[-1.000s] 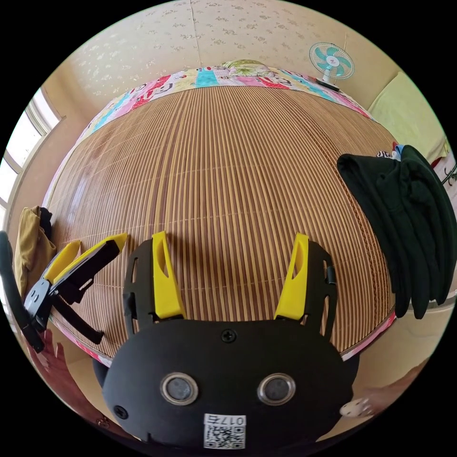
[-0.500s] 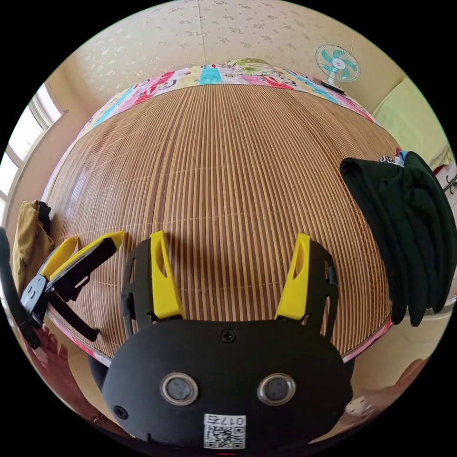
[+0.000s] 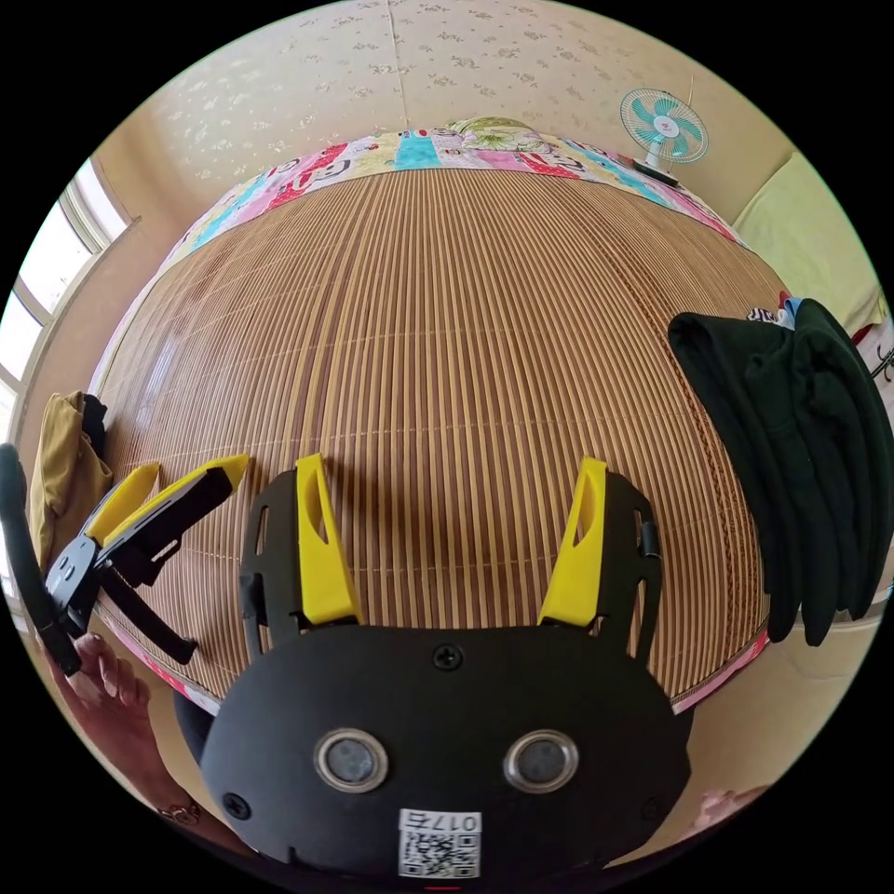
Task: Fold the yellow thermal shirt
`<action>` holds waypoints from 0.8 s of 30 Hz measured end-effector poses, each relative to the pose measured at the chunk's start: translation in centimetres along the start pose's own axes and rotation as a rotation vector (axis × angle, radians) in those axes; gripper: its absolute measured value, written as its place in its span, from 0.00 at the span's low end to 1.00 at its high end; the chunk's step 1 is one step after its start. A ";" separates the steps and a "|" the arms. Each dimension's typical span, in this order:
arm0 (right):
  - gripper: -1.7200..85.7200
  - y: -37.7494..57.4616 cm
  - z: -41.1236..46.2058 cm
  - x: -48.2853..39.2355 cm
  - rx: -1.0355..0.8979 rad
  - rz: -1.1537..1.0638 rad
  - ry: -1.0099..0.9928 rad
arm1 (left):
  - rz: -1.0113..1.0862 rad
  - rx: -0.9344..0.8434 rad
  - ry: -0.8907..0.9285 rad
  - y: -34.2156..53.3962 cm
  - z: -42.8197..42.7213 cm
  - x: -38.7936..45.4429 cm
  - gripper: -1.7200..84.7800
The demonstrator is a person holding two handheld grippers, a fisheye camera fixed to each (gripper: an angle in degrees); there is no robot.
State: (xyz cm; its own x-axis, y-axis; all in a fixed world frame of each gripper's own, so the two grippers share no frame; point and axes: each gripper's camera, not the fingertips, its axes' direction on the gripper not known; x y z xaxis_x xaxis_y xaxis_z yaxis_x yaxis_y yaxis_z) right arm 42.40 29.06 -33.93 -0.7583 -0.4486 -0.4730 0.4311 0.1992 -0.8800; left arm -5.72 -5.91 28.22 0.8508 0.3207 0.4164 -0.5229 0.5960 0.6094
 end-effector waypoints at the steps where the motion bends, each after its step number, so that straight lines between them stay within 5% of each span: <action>1: 0.41 0.0 0.0 0.1 -0.001 -0.001 0.001 | 0.000 0.001 0.000 0.0 0.0 -0.1 0.36; 24: 0.41 0.5 0.1 -0.5 0.000 -0.007 0.005 | 0.003 -0.004 -0.008 0.0 -1.1 1.2 0.36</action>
State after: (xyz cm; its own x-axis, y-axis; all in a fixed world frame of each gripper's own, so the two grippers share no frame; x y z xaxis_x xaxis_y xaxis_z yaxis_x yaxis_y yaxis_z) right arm 43.04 29.34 -34.13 -0.7635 -0.4457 -0.4673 0.4262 0.1960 -0.8832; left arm -4.69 -4.69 27.99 0.8489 0.3168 0.4232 -0.5251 0.5979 0.6056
